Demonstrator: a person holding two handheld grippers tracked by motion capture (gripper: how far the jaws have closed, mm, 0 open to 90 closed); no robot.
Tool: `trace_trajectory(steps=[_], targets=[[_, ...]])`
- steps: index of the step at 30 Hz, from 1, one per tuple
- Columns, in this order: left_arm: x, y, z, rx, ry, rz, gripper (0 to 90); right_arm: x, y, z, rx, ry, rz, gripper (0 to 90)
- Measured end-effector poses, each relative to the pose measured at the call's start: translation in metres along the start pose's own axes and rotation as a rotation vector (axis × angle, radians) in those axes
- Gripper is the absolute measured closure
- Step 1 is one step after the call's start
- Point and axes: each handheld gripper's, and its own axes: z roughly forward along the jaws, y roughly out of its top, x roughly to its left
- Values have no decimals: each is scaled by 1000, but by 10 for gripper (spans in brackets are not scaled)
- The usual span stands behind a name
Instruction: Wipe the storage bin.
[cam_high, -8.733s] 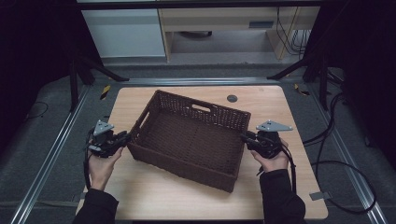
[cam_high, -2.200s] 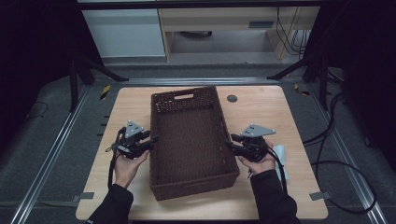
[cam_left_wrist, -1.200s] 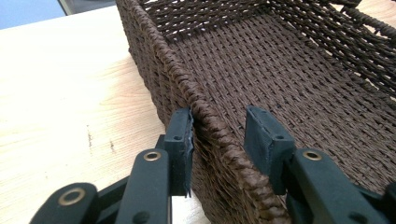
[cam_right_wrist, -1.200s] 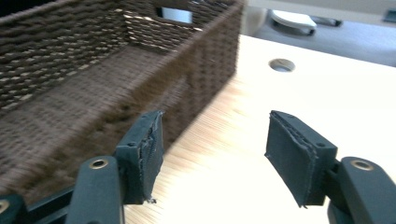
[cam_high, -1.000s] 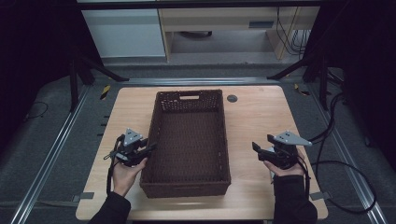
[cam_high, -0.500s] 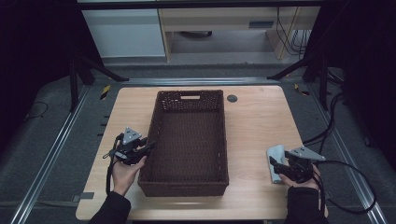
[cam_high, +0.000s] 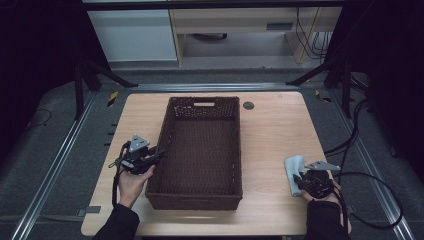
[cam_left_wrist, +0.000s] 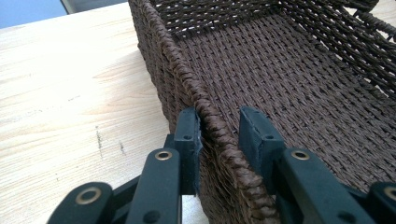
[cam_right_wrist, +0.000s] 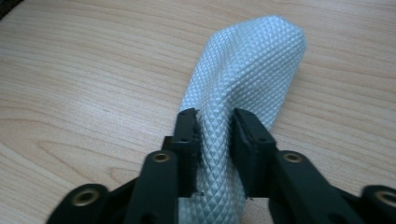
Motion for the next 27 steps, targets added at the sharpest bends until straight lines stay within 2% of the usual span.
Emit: trace_trajectory(steps=[3,5,10,11,12,15,19,27], targets=[[2,0,0,-3,-9,-8,690,-2,3,-1,6,3,6,814],[3,0,0,-6,-11,-4,691,-2,6,-3,-12,10,5,818],[2,0,0,-7,-16,-11,691,0,16,-11,-126,58,-8,817],[2,0,0,-7,-16,-11,691,0,16,-11,-126,58,-8,817],[1,0,0,-6,-14,-10,691,2,21,-14,-158,79,-7,817],[-2,0,1,-8,-16,-9,691,5,30,-13,-187,105,-3,817],[-4,0,1,-9,-22,-7,691,10,45,-7,-205,110,-18,815],[-9,1,3,-12,-34,-3,690,13,66,3,-238,136,-10,814]])
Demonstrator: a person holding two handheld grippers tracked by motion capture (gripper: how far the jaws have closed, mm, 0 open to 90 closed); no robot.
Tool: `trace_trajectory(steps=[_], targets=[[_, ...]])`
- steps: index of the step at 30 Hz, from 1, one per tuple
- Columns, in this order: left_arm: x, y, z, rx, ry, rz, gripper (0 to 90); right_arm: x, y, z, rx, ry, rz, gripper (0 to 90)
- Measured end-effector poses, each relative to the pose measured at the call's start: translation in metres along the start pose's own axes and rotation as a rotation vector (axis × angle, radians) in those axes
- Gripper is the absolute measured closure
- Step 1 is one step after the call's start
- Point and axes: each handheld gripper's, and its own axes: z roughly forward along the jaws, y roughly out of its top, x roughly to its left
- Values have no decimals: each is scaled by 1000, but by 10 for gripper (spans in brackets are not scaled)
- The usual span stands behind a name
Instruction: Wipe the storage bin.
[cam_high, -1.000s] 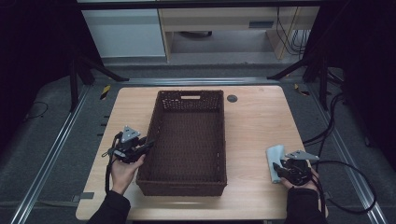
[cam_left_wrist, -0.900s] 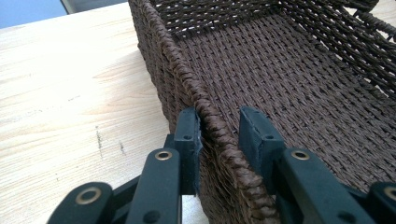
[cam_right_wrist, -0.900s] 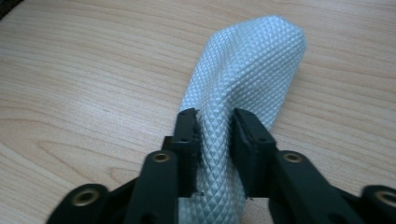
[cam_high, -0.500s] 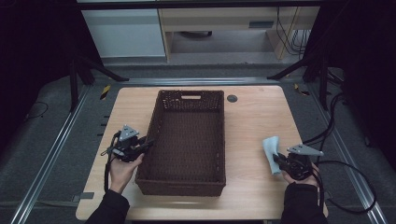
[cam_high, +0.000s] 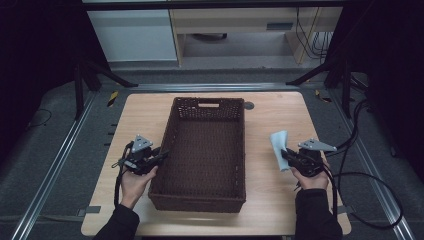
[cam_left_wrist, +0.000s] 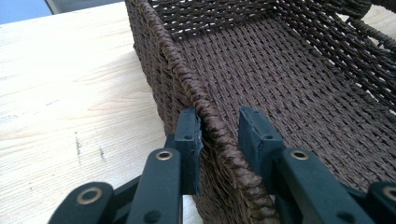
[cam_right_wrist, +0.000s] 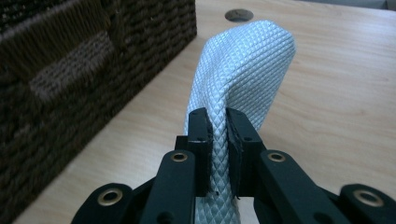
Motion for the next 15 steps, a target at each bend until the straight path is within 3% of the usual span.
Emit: trace_trajectory(steps=[15], targets=[[2,0,1,0,-18,13,689,13,35,44,-21,26,-27,814]])
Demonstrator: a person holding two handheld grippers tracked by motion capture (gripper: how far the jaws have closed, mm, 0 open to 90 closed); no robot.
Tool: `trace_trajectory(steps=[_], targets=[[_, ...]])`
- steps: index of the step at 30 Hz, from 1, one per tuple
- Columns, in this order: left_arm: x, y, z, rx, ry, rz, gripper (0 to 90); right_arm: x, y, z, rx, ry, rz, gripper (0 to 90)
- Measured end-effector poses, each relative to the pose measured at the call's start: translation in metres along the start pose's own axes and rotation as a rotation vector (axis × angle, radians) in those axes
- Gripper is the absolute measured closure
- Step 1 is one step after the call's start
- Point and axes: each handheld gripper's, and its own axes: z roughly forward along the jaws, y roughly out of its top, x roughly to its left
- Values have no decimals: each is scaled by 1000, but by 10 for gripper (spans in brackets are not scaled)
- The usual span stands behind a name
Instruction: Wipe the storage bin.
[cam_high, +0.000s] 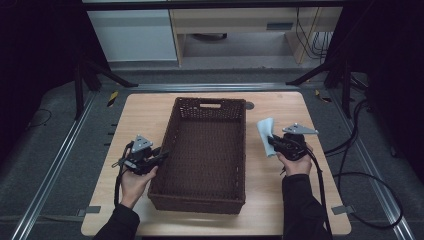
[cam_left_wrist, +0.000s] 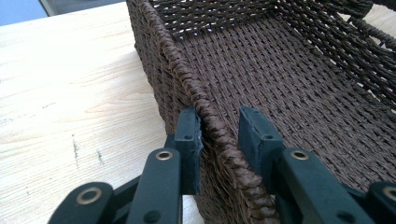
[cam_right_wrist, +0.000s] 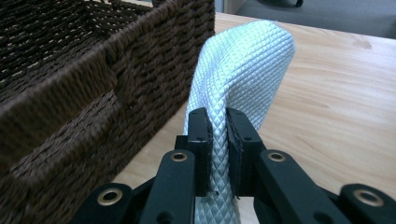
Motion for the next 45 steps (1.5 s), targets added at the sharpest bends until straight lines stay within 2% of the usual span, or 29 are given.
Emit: trace_trajectory(steps=[13,14,18,19,20,22,23,25,29,31,34,35,39,41,42,44,45], targets=[[4,0,-2,9,-1,10,688,4,16,33,-32,-6,5,815],[4,1,-1,13,1,14,688,2,18,41,-17,-19,1,815],[3,1,-2,17,4,19,688,0,16,62,-4,-16,16,815],[3,1,-2,17,4,19,688,0,16,62,-4,-16,16,815],[3,1,-2,17,5,22,688,0,10,73,24,-19,15,815],[3,1,-1,17,6,23,688,0,4,84,53,-18,8,816],[3,1,-1,17,6,23,687,0,4,84,53,-18,8,816],[3,1,-1,18,8,27,687,1,-1,95,73,-5,3,816],[3,1,-1,18,9,28,687,5,3,105,86,19,-13,817],[3,1,-1,19,9,28,687,6,9,105,69,34,-28,818],[3,1,-1,19,8,28,687,5,24,96,12,55,-26,819],[3,1,-1,19,8,28,687,5,24,96,12,55,-26,819],[3,1,-1,19,9,29,687,5,52,77,-82,57,-63,820],[3,1,-1,18,9,28,687,6,57,74,-90,59,-70,820],[3,1,-1,18,9,29,686,7,62,71,-91,59,-91,820],[3,1,-1,18,8,28,687,7,62,71,-84,61,-93,821],[3,1,-1,18,9,27,687,7,59,75,-53,64,-97,821]])
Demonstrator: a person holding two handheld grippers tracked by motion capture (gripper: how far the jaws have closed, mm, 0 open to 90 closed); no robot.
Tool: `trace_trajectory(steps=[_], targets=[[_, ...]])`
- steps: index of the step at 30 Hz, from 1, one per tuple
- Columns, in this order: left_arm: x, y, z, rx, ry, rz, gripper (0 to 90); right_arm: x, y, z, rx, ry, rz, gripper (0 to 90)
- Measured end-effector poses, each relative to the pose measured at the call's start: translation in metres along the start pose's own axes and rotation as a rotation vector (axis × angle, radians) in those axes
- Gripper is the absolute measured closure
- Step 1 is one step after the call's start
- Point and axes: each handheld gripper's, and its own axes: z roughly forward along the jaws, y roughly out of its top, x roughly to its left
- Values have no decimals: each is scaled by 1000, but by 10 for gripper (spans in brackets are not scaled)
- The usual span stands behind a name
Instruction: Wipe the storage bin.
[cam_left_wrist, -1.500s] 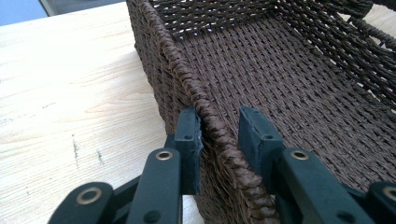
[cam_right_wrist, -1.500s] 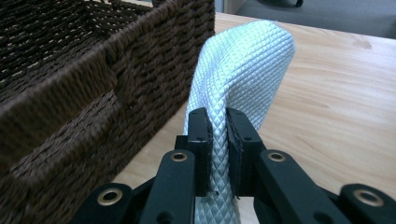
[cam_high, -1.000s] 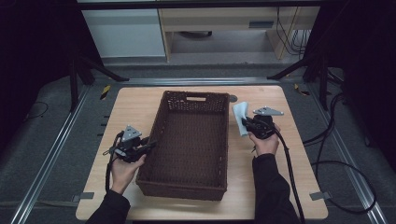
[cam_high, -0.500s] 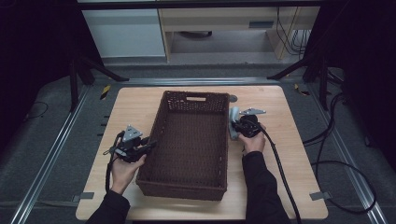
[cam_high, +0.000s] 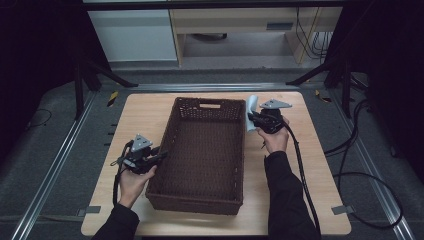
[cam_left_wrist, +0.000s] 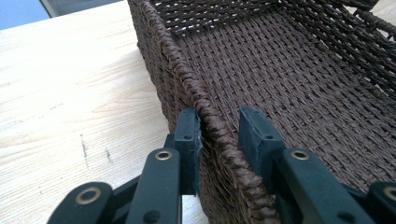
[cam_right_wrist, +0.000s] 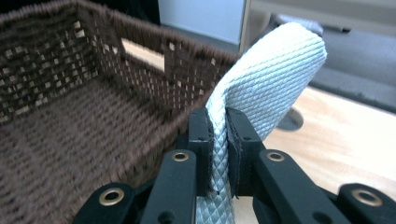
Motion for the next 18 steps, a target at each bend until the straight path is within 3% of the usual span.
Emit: trace_trajectory(steps=[4,9,10,11,14,18], targets=[[1,1,1,1,-1,1,687,1,-12,7,43,14,0,821],[5,4,6,-1,-11,6,686,-2,-42,25,147,36,26,821],[5,4,6,-1,-11,6,686,-2,-42,25,147,36,26,821],[5,5,6,0,-10,5,682,-3,-48,30,185,40,30,820],[5,6,6,8,1,8,644,-2,-49,31,190,48,26,820],[5,6,6,17,45,7,514,-2,-33,13,101,58,18,820]])
